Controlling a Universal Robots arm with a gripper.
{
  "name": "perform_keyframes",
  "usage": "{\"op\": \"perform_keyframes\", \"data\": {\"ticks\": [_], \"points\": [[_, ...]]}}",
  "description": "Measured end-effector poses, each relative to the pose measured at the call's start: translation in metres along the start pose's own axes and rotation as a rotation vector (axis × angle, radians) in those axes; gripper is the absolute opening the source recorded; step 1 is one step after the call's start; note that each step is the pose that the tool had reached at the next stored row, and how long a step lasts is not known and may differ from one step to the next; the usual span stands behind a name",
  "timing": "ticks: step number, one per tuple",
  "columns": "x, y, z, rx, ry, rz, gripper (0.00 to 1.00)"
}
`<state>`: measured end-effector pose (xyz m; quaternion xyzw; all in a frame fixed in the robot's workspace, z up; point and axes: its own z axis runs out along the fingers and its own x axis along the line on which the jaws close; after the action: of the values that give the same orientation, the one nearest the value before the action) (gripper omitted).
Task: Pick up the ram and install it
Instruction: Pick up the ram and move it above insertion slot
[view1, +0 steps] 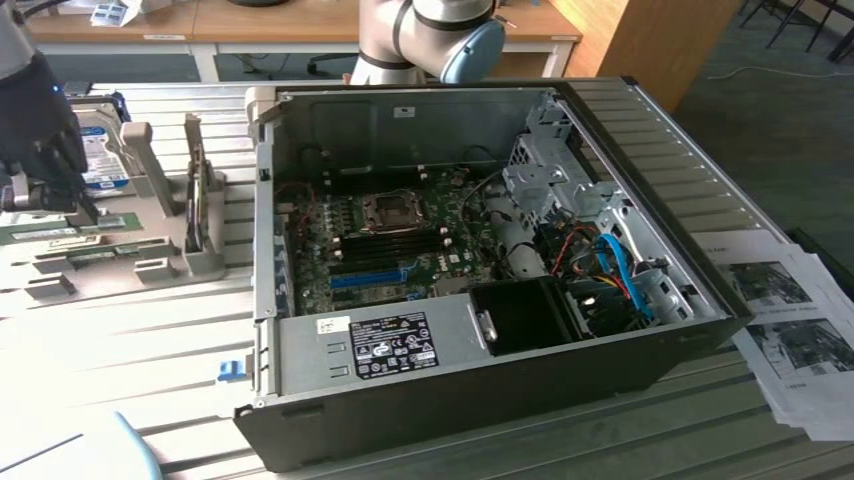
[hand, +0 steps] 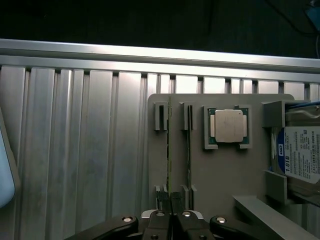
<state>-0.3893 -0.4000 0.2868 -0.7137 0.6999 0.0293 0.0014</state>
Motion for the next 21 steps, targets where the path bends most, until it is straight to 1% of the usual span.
{"op": "perform_keyframes", "data": {"ticks": [6,21], "points": [[-0.001,0.0005,-0.0121,0.0,0.0,0.0,0.11],[-0.002,0.0015,-0.0386,0.0,0.0,0.0,0.11]]}}
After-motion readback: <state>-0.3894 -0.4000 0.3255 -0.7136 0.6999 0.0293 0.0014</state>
